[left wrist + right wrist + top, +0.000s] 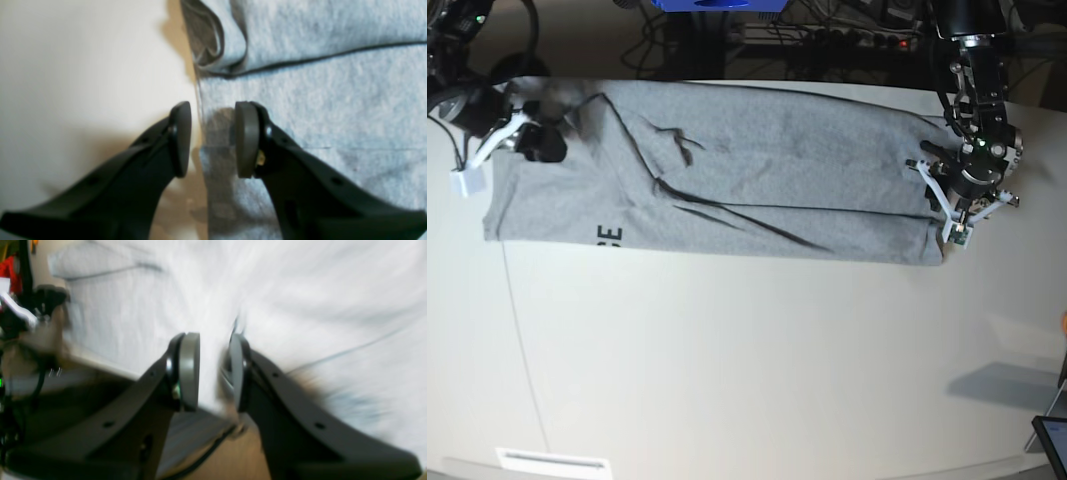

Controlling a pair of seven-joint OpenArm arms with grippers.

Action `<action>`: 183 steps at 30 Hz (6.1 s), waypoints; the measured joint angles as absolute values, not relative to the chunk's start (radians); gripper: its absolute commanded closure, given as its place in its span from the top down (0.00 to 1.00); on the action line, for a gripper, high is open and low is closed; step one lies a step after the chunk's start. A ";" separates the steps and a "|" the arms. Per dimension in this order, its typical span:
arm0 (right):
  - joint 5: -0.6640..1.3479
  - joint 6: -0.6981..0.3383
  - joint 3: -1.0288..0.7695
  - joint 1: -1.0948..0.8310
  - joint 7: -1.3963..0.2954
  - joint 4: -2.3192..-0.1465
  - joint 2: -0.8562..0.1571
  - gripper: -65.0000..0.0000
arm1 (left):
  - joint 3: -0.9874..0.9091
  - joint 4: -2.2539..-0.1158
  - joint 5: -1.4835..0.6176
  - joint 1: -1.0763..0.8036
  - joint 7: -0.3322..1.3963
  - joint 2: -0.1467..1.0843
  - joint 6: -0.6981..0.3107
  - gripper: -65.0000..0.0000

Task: Fold the T-shirt properly
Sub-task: 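Pinch the shirt's end with the right gripper and tuck it inward, then move the left gripper to the folded corner and pinch the edge, then tuck the shirt's end inward with the left gripper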

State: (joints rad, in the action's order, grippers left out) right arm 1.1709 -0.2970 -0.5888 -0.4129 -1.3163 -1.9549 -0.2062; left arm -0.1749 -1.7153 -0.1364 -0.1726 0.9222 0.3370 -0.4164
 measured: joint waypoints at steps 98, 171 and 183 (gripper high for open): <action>1.146 -0.302 -0.608 -0.319 -1.329 -1.952 -0.198 0.24 | -0.357 -1.378 -0.759 0.059 0.962 0.289 -0.401 0.00; 1.146 -0.300 -0.609 -0.300 -1.318 -1.895 -0.160 0.24 | 0.105 -1.865 -0.398 -0.283 0.953 0.753 -0.419 0.29; 1.147 -0.300 -0.609 -0.294 -1.318 -1.895 -0.159 0.24 | -0.057 -1.842 -0.392 -0.237 0.929 0.627 -0.537 0.33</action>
